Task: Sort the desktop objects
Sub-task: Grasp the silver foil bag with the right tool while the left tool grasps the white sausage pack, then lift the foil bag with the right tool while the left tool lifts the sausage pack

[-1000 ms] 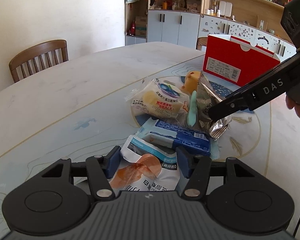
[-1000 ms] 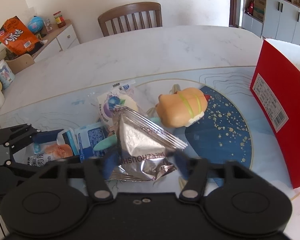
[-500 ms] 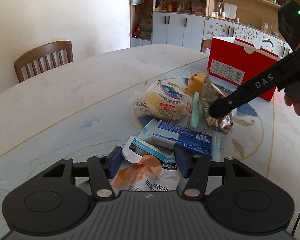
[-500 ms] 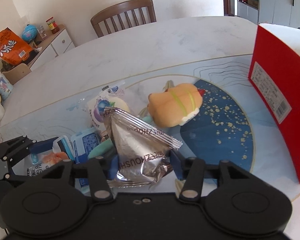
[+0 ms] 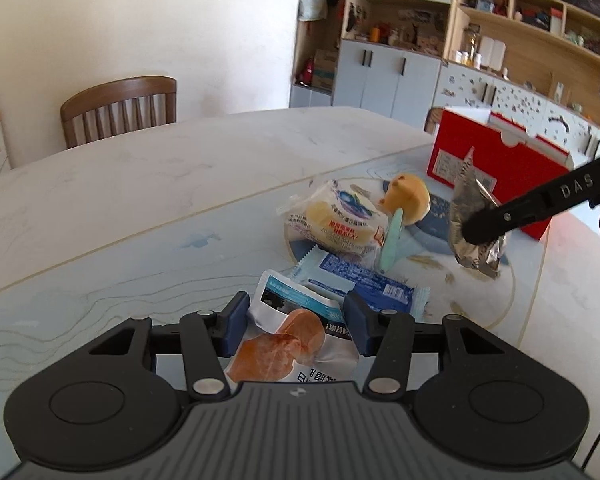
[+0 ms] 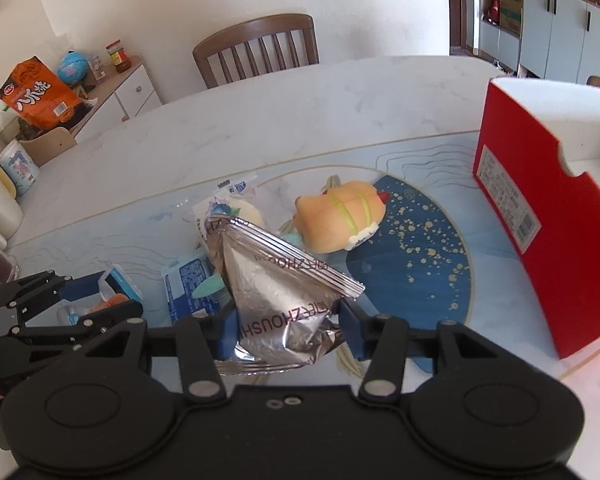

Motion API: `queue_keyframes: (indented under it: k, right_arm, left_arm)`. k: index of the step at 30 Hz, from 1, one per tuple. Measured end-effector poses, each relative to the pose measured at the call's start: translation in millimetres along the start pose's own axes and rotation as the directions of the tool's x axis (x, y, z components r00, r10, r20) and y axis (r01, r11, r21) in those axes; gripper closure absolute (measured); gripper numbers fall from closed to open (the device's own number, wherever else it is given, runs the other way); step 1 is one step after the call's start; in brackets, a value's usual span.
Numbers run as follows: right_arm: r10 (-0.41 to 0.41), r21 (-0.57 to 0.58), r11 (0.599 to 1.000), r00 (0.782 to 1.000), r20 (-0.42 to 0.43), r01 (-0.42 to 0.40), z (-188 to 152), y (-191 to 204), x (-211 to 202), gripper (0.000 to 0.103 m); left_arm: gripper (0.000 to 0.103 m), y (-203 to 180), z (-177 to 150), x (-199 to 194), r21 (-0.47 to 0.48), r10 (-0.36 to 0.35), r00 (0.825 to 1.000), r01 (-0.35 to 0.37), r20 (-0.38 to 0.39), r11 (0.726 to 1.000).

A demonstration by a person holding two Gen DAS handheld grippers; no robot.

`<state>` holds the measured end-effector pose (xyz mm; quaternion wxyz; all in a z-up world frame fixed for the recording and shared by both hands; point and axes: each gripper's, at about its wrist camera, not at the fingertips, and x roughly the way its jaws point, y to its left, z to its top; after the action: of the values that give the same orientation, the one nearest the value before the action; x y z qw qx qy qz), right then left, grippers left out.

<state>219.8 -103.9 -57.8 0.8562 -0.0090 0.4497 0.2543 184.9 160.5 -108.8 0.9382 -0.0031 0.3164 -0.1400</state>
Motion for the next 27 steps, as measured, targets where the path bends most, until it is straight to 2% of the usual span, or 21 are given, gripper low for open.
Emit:
queue_keyframes:
  k: [4,11,27]
  right_arm:
    - [-0.009,-0.029,1.0,1.0,0.002,0.009,-3.0,-0.9,-11.6,0.052]
    - [-0.031,-0.026,0.999,0.999,0.005,0.032,-2.6,-12.6,-30.4,0.052]
    - [-0.05,-0.011,0.999,0.997,0.051,0.05,-8.7,-50.9,-83.7,0.052]
  left_arm:
    - [0.053,-2.5,1.4,-13.0,-0.024,0.006,1.0,-0.006,0.022,1.0]
    - [0.053,-4.9,1.6,-25.3,-0.105,-0.001,1.0,0.002,0.011,0.995]
    - [0.053,-42.3,4.1,-56.5,-0.141,0.008,1.0,-0.006,0.014,0.99]
